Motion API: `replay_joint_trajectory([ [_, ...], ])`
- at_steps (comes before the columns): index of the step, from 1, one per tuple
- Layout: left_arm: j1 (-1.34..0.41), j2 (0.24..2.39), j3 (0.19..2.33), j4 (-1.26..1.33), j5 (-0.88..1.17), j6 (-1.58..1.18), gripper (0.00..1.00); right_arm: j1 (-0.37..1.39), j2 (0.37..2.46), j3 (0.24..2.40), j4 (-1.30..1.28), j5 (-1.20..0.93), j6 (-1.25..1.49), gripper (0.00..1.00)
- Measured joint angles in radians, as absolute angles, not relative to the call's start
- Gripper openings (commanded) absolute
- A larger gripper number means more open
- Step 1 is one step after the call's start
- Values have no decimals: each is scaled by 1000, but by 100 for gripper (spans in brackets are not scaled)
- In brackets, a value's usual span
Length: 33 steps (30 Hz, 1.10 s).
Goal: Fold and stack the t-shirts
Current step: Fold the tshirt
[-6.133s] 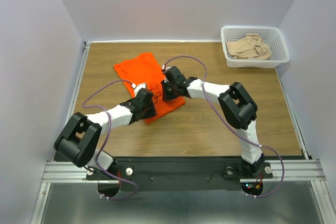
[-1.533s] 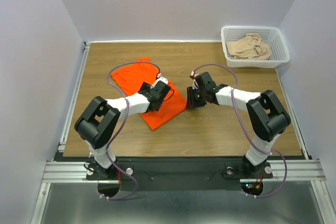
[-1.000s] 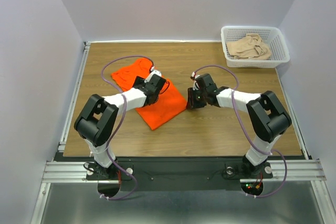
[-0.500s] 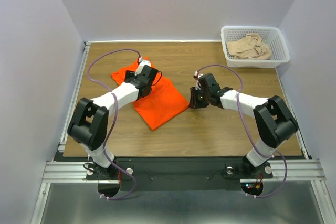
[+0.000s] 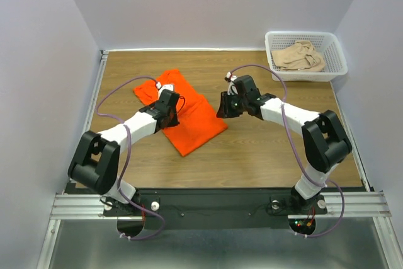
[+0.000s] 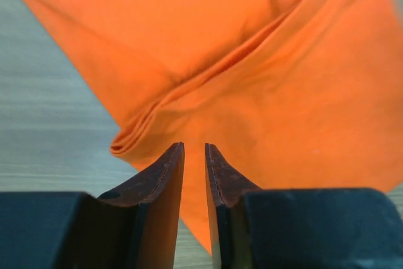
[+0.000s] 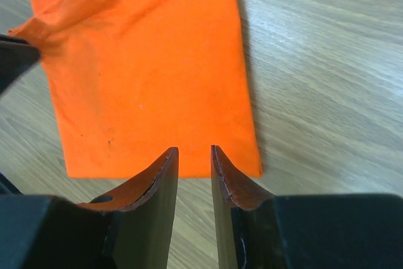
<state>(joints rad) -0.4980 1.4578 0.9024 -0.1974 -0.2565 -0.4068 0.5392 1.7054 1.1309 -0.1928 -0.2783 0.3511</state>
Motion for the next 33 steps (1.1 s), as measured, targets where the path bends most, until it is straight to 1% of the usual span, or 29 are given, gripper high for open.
replay_joint_trajectory([
  [4, -446, 1535, 844, -170, -205, -440, 30, 539, 1771, 1156, -193, -307, 351, 33],
  [8, -391, 1591, 850, -143, -191, -452, 30, 539, 1830, 1164, -194, -319, 350, 32],
  [14, -340, 1663, 921, -116, -190, -450, 30, 539, 1894, 1163, -189, -323, 349, 32],
  [21, -325, 1762, 1027, -93, -167, -405, 32, 538, 1875, 1098, -114, -313, 387, 32],
  [23, -324, 1779, 1048, -88, -155, -393, 36, 538, 1853, 1060, -89, -313, 413, 31],
  [24, -324, 1786, 1059, -85, -145, -386, 42, 538, 1836, 1037, -85, -313, 427, 31],
  [27, -324, 1791, 1068, -77, -112, -375, 52, 538, 1799, 997, -90, -310, 447, 32],
  [28, -325, 1788, 1068, -78, -100, -376, 58, 538, 1790, 993, -102, -310, 449, 32],
  [29, -326, 1777, 1066, -79, -89, -374, 62, 538, 1783, 993, -112, -310, 448, 33],
  [30, -327, 1757, 1058, -77, -81, -375, 62, 539, 1779, 993, -117, -310, 448, 33],
  [31, -327, 1731, 1045, -78, -78, -380, 63, 540, 1774, 998, -130, -314, 444, 35],
  [33, -327, 1628, 1002, -93, -75, -397, 63, 542, 1768, 1018, -148, -331, 429, 36],
])
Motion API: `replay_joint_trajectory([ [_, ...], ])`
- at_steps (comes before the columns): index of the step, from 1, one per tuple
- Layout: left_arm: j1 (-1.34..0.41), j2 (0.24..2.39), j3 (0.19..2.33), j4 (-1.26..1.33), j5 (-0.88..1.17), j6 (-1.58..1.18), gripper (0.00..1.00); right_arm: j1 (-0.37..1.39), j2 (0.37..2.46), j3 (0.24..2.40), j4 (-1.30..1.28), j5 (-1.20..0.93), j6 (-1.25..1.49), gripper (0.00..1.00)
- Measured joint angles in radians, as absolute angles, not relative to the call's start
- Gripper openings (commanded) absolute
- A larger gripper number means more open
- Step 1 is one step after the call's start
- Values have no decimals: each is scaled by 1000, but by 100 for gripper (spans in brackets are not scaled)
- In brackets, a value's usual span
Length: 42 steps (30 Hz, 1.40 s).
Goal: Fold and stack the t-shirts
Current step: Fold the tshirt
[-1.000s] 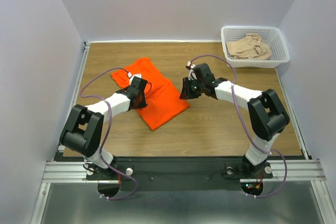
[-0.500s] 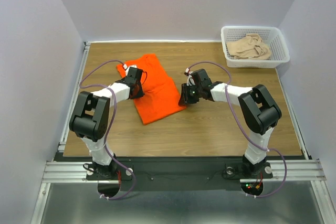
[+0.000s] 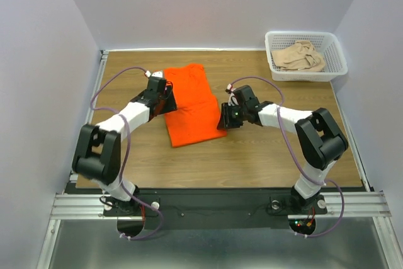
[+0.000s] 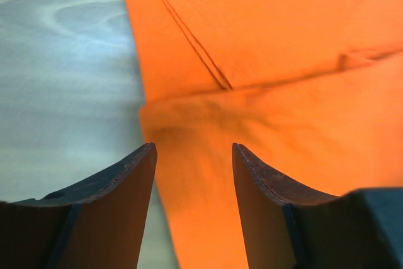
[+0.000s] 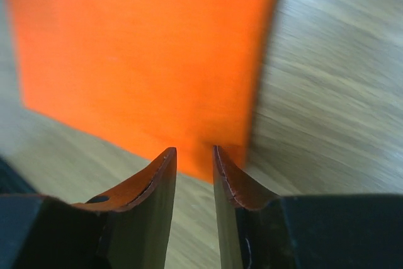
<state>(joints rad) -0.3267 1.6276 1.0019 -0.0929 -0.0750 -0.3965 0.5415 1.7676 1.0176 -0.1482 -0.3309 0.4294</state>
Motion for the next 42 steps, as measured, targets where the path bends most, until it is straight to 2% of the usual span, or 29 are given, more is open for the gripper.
replay_joint_trajectory([
  [2, -335, 1520, 962, -105, -76, -421, 62, 542, 1764, 1040, -138, -391, 414, 36],
  [5, -379, 1369, 902, -108, -73, -473, 47, 545, 1763, 1069, -86, -495, 408, 31],
  [7, -427, 1296, 857, -108, -59, -513, 36, 551, 1774, 1099, -56, -561, 404, 24],
  [8, -451, 1275, 833, -101, -52, -534, 32, 557, 1785, 1116, -36, -590, 404, 21],
  [10, -488, 1258, 787, -97, -38, -575, 19, 576, 1822, 1148, 17, -652, 408, 15],
  [12, -522, 1262, 730, -95, -20, -612, 12, 594, 1850, 1159, 53, -696, 413, 11],
  [13, -530, 1269, 702, -98, -14, -625, 4, 611, 1874, 1164, 69, -715, 416, 6],
  [15, -533, 1281, 659, -103, -8, -649, 0, 640, 1912, 1166, 88, -745, 419, 3],
  [26, -537, 1350, 586, -76, 16, -712, 0, 722, 2038, 1196, 138, -844, 444, 1],
  [35, -537, 1354, 569, -34, 19, -757, 0, 712, 2141, 1208, 176, -859, 429, 1],
  [42, -537, 1354, 569, -33, 18, -766, 0, 657, 2121, 1148, 196, -902, 422, 1],
])
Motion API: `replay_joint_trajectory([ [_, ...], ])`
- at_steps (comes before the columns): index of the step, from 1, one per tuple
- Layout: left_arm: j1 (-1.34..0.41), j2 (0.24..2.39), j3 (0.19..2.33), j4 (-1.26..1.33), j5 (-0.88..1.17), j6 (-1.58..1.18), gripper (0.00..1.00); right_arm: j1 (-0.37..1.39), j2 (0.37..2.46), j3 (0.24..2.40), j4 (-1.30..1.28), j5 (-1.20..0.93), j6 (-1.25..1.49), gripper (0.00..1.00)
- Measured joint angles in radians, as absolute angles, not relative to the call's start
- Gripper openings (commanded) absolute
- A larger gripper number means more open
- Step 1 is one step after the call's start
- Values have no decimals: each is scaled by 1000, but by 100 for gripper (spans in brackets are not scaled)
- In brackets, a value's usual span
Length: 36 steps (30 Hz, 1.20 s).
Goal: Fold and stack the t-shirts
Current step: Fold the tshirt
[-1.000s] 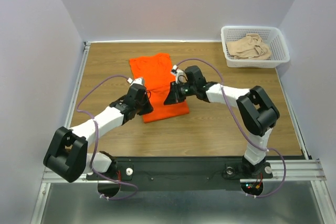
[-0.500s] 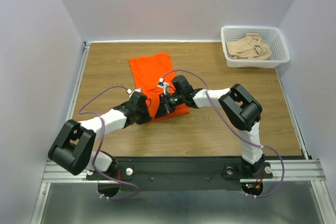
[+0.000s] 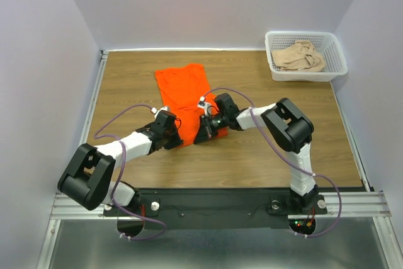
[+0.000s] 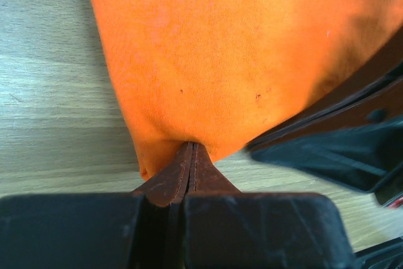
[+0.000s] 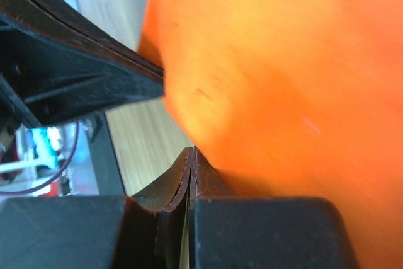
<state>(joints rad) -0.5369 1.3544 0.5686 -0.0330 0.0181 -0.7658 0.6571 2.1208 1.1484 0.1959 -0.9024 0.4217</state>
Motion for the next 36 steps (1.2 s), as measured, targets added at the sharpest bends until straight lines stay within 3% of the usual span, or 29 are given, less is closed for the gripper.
replay_joint_trajectory([
  [18, -537, 1356, 569, -27, 18, -771, 0, 349, 1946, 856, 214, -937, 385, 1],
  [21, -537, 1351, 569, -36, 14, -770, 10, 325, 1862, 833, 157, -884, 369, 1],
  [25, -537, 1321, 577, -105, -9, -764, 51, 335, 1763, 846, 83, -801, 347, 2],
  [31, -522, 1264, 674, -229, -102, -758, 53, 385, 1681, 986, -25, -628, 309, 13],
  [36, -428, 1290, 747, -224, -151, -715, 52, 426, 1736, 1127, -54, -529, 274, 25],
])
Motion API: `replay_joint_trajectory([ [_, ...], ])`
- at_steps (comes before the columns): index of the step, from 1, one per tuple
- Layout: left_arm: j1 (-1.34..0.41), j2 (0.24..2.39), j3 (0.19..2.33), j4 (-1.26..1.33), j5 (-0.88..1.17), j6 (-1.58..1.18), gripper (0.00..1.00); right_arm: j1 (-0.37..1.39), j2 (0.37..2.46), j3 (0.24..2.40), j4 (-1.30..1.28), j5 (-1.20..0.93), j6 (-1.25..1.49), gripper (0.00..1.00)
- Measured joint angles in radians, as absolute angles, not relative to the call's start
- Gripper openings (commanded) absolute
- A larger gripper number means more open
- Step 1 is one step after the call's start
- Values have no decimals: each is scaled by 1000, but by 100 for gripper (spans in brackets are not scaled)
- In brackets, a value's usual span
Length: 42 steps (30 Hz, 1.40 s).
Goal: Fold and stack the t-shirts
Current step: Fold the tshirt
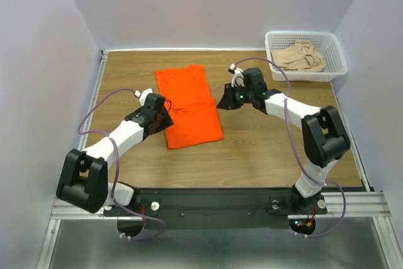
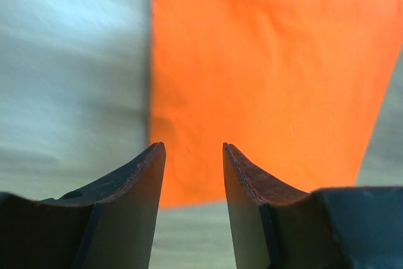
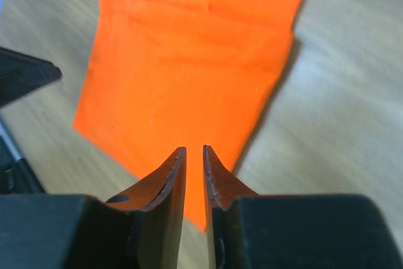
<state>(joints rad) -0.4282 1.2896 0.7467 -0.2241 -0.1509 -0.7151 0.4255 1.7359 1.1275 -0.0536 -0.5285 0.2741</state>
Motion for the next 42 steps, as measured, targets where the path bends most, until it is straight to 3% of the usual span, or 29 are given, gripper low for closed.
replay_joint_trajectory([
  [6, -349, 1470, 885, -184, -196, -607, 37, 479, 1914, 1308, -69, -463, 253, 27],
  [17, -322, 1777, 1083, -120, -204, -464, 30, 493, 2156, 1531, -76, -403, 266, 27],
  [24, -323, 1821, 1099, -96, -173, -458, 27, 481, 2155, 1451, -30, -363, 302, 26],
  [32, -409, 1757, 997, -23, -123, -522, 28, 463, 1920, 1116, 3, -317, 340, 26],
  [36, -450, 1689, 929, -34, -90, -558, 38, 459, 1837, 1031, -30, -294, 339, 27],
  [42, -456, 1552, 900, -125, -103, -565, 65, 459, 1752, 1021, -143, -272, 329, 38],
])
